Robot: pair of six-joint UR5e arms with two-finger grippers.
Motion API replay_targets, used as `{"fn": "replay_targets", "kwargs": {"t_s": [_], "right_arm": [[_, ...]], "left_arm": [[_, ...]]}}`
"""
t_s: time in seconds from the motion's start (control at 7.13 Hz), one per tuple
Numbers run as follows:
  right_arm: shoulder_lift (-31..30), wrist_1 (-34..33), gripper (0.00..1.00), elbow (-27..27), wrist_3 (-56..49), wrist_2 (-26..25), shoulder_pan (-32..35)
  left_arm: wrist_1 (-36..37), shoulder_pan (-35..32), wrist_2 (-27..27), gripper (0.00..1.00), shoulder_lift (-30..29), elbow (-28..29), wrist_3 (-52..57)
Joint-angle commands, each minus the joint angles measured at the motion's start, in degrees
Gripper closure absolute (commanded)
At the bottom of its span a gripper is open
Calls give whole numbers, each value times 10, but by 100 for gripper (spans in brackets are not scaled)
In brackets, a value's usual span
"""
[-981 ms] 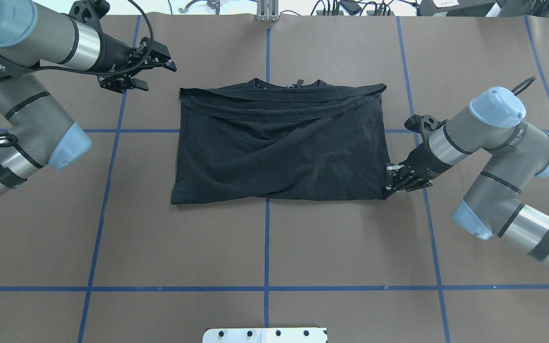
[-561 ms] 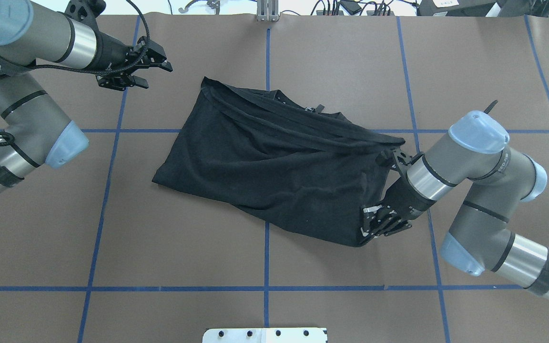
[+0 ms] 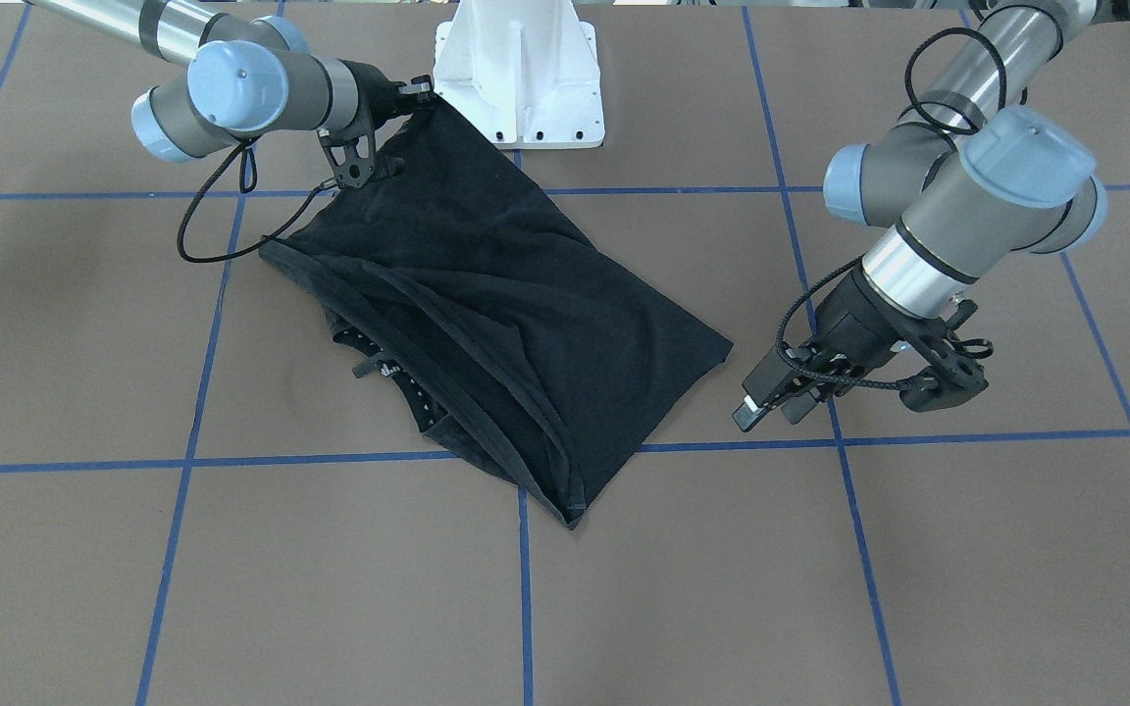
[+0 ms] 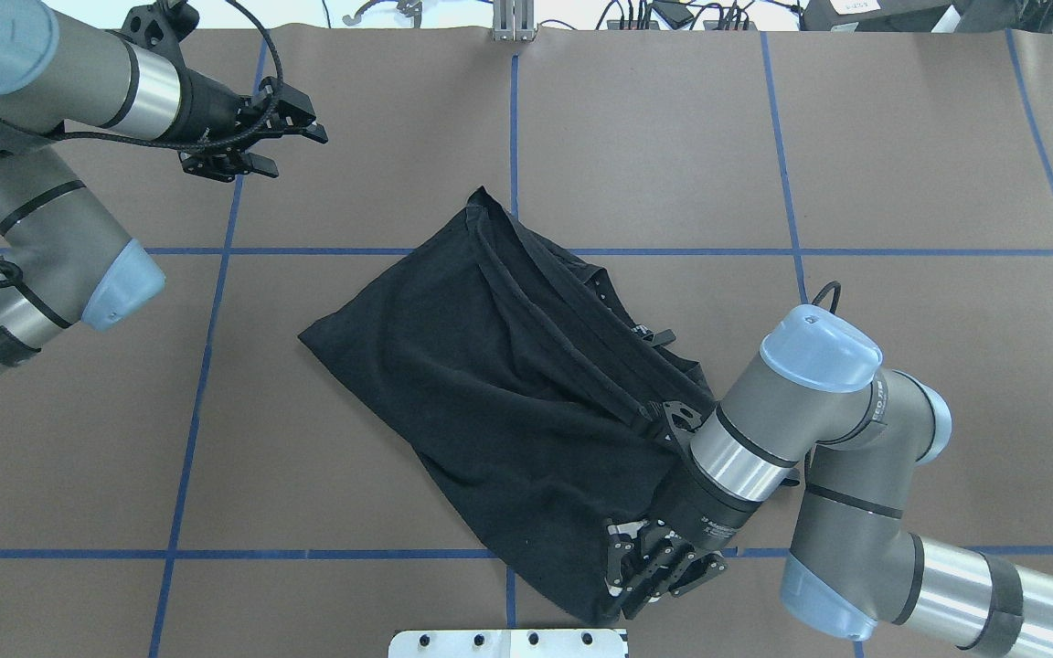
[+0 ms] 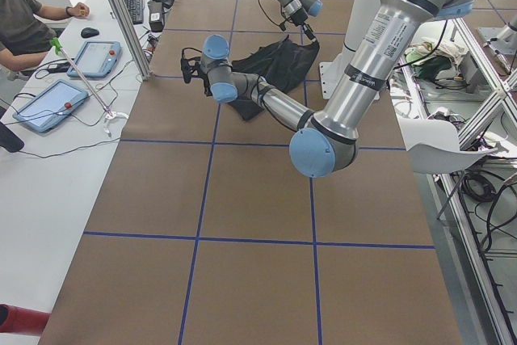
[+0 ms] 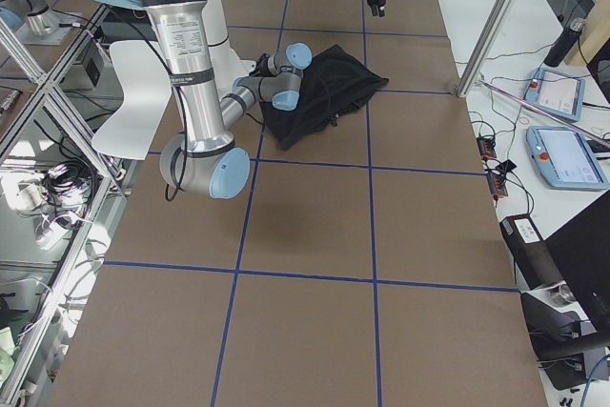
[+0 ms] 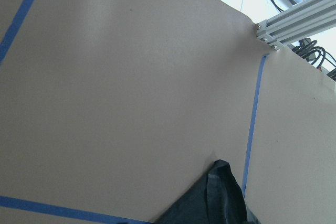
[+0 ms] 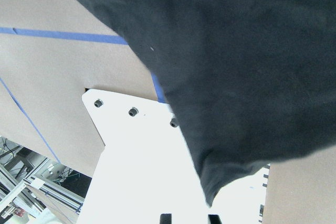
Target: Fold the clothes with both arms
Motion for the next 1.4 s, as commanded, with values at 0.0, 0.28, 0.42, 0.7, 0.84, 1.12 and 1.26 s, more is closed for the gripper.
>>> {"fn": "replay_targets", "kwargs": {"t_s": [0.0,0.28,0.42,0.7,0.84,1.12,1.26], "right_arm": [[1,-2,0,-4,4,-3,91],[5,-1,0,-13,-3,-11,179],[12,1,0,-13,-6,-27,203],[21,-1,0,-13,-7,-48,209],[21,-1,0,-13,-7,-54,209],[22,0,0,-12,-7,-53,209],[22,0,0,-11,-7,-53,209]], "left_arm": [[-2,51,4,1,35,-42,-2],[-2,101,17,1,57,-46,-4],[-1,129,53,2,59,-44,-7],[1,148,79,4,71,-24,-7],[1,149,80,6,81,-18,-5],[2,149,80,6,90,-18,-3],[3,153,80,6,89,-18,-4]]}}
